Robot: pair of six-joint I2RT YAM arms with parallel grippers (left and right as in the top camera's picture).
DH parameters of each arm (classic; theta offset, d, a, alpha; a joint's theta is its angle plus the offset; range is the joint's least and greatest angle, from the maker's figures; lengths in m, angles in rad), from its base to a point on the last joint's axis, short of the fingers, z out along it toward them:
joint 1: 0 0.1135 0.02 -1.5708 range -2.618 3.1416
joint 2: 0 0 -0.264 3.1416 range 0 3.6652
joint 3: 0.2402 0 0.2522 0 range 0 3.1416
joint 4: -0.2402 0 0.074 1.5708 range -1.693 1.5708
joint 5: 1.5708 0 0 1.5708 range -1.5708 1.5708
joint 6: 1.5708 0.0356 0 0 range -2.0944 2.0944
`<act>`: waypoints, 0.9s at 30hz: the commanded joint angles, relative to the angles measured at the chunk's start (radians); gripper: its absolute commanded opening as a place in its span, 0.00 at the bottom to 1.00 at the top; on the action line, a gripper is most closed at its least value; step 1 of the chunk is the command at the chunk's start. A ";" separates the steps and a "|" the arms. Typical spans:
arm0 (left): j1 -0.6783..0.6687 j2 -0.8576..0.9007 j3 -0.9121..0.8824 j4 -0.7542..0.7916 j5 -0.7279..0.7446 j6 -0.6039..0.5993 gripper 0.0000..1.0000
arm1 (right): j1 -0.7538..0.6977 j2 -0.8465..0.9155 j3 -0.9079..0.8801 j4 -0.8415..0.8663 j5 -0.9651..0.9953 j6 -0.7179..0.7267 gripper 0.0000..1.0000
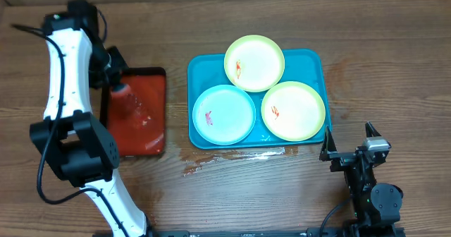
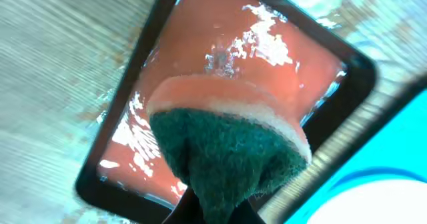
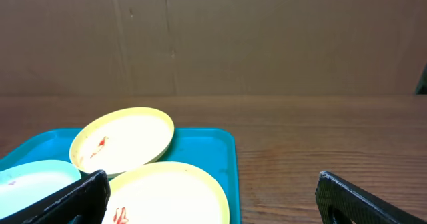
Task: Clean dirty plates on tray and stack at the side
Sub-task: 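Dip and rub the held sponge in the red water with left gripper, then carry the sponge with the left gripper onto the light blue plate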
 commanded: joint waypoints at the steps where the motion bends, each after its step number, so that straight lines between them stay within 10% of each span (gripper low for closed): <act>1: -0.013 -0.005 0.073 -0.057 0.013 -0.006 0.04 | -0.001 -0.008 -0.010 0.006 -0.005 -0.004 1.00; 12: -0.035 -0.001 -0.377 0.264 -0.027 -0.063 0.04 | -0.001 -0.008 -0.010 0.006 -0.005 -0.004 1.00; 27: -0.120 -0.275 -0.135 0.034 0.259 0.167 0.04 | -0.001 -0.008 -0.010 0.006 -0.005 -0.004 1.00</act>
